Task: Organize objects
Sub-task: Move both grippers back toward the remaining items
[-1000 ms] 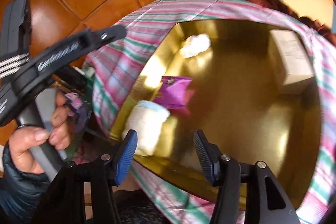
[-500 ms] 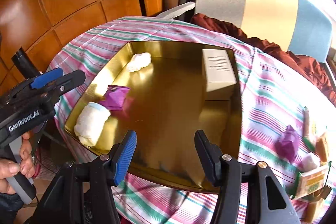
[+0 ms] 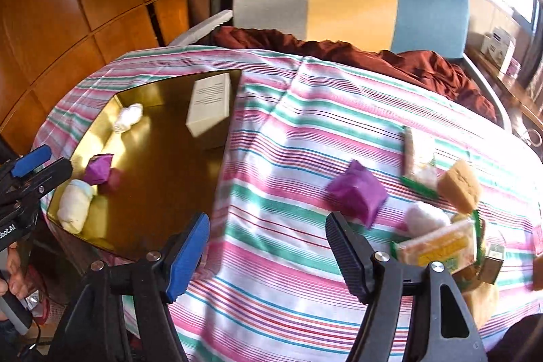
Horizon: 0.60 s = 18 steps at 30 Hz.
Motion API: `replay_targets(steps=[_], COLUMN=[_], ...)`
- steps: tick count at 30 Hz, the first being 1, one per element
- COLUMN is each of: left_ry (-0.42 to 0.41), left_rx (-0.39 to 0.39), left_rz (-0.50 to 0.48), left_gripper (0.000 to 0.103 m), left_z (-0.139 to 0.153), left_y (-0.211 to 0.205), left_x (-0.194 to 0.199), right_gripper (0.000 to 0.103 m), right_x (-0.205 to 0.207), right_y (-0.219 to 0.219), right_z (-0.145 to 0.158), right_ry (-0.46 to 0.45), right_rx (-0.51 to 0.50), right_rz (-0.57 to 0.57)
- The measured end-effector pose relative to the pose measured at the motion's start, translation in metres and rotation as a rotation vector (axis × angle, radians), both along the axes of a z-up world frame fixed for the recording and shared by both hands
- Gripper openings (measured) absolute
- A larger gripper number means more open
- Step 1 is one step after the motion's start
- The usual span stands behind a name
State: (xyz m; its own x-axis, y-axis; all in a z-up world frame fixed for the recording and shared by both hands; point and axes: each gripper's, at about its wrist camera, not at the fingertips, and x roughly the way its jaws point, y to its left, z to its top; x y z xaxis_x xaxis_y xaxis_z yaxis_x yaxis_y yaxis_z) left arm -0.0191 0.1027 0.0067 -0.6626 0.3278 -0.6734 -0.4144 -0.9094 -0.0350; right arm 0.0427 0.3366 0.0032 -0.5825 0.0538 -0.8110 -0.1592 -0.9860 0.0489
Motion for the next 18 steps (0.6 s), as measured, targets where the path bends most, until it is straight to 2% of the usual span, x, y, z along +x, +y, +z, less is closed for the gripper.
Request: replay_targets(steps=[7, 10, 11, 15, 16, 18], left_ry=[-0.01, -0.022, -0.027, -0.045, -0.049, -0.053], left_rx=[-0.001, -0.009, -0.011, -0.024, -0.027, -0.039], left_rz=[-0.124, -0.182, -0.202, -0.289, -0.311, -0.355], left_gripper=[0.077, 0.08, 0.081, 0.081, 0.081, 0.081], left_z=[0.001, -0.001, -0.002, -0.007, -0.008, -0.01], left_y=[0.043, 0.065, 0.073, 0.107, 0.115, 0.132], left_x=[0.012, 0.018, 0.02, 0.03, 0.034, 0.041], right_gripper=[0.075, 0.081, 0.081, 0.084, 0.084, 0.084], right_x=[0.042, 0.064, 0.07, 0.093, 0.098, 0.107], right_y=[0.105, 0.148, 0.161, 0.206, 0.214, 0.22], right_z=[0.004, 0.005, 0.004, -0.01, -0.013, -0.009], right_ry=[-0.017, -0.005, -0.001, 0.058, 0.074, 0.136], right_rx=[0.008, -0.019, -0.053, -0.294, -0.333, -0.344], right_rz=[-0.262, -0.377, -0.42, -0.565, -0.604, -0.656])
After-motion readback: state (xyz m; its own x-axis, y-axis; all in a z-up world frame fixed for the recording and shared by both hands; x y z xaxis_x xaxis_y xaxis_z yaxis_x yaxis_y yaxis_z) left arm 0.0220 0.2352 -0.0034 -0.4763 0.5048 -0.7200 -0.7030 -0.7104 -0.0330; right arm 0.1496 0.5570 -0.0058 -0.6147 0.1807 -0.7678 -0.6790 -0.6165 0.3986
